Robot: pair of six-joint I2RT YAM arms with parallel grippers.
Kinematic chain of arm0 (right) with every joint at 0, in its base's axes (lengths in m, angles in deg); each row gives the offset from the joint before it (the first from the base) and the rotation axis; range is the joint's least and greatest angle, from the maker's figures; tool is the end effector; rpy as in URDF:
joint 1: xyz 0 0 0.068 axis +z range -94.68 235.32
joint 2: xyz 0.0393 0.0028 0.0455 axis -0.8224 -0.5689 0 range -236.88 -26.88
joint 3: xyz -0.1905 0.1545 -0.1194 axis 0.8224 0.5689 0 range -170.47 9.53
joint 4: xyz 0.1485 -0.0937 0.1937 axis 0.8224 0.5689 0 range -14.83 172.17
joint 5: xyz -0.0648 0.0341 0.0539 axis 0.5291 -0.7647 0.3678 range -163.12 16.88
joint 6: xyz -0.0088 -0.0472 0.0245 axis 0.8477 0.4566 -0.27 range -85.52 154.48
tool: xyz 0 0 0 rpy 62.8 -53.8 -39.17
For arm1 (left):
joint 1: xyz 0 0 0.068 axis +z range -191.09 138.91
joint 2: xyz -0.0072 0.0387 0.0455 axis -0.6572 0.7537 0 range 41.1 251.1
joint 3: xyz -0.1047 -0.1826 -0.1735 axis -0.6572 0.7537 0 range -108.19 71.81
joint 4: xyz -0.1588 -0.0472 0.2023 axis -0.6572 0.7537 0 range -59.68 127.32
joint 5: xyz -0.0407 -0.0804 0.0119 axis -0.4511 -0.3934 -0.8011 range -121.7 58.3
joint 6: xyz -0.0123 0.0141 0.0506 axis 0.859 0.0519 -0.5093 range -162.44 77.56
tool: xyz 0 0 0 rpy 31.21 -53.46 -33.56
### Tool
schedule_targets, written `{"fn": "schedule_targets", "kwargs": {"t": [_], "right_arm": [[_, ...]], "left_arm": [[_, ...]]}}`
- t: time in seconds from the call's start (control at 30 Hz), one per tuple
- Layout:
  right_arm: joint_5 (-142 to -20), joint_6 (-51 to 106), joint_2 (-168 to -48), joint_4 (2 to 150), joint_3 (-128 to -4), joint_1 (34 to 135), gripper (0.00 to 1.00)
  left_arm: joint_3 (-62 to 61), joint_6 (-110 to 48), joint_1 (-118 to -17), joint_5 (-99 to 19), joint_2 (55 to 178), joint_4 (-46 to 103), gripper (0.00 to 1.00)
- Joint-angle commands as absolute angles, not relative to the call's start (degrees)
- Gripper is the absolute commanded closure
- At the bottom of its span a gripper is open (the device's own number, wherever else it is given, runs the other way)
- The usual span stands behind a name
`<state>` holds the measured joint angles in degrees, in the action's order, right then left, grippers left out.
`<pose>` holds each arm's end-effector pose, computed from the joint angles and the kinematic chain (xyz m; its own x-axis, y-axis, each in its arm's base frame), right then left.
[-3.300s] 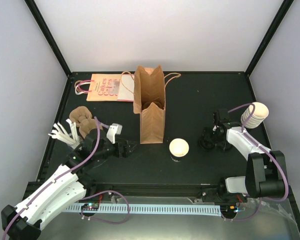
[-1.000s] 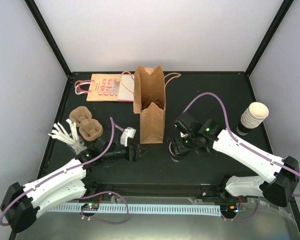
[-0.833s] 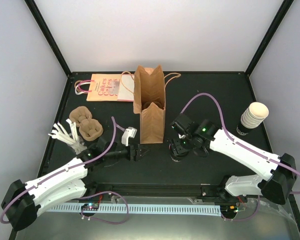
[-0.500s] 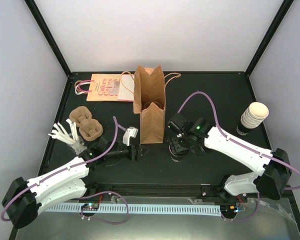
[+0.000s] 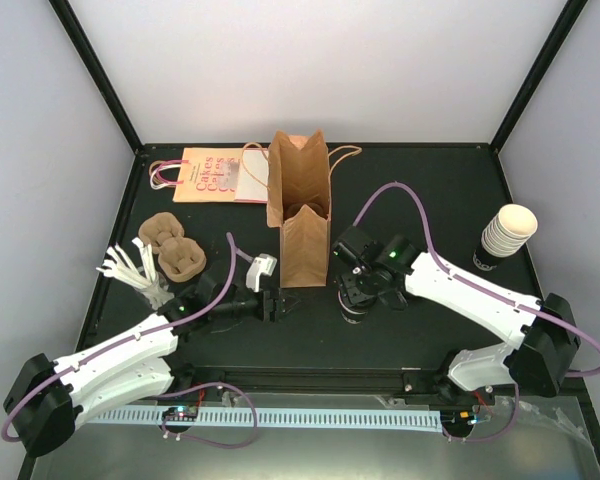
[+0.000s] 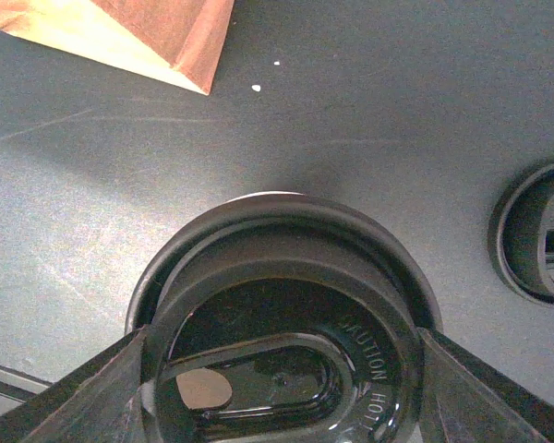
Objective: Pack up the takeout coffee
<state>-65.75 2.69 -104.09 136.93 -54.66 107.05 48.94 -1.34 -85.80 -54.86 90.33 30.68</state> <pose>0.1538 0.1876 0.2687 -0.9072 -0.3062 -0.2885 -0.3291 0.9437 0.0331 0.1246 -0.1430 0.2104 -0.8301 -0.0287 -0.5569 0.4656 0.5140 -0.7205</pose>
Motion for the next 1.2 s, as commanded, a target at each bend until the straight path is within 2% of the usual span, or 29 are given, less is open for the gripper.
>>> {"fn": "schedule_targets", "kwargs": {"t": [0.0,1.17], "right_arm": [[-65.6,3.4,-104.7,135.5,-56.0,107.4,0.29],[-67.3,4.9,-107.7,133.7,-53.0,107.4,0.28]], "left_arm": [[48.3,-1.1,-86.2,-54.7,90.6,28.9,0.19],[45.6,-0.1,-89.8,-55.0,100.9,21.6,0.29]]}}
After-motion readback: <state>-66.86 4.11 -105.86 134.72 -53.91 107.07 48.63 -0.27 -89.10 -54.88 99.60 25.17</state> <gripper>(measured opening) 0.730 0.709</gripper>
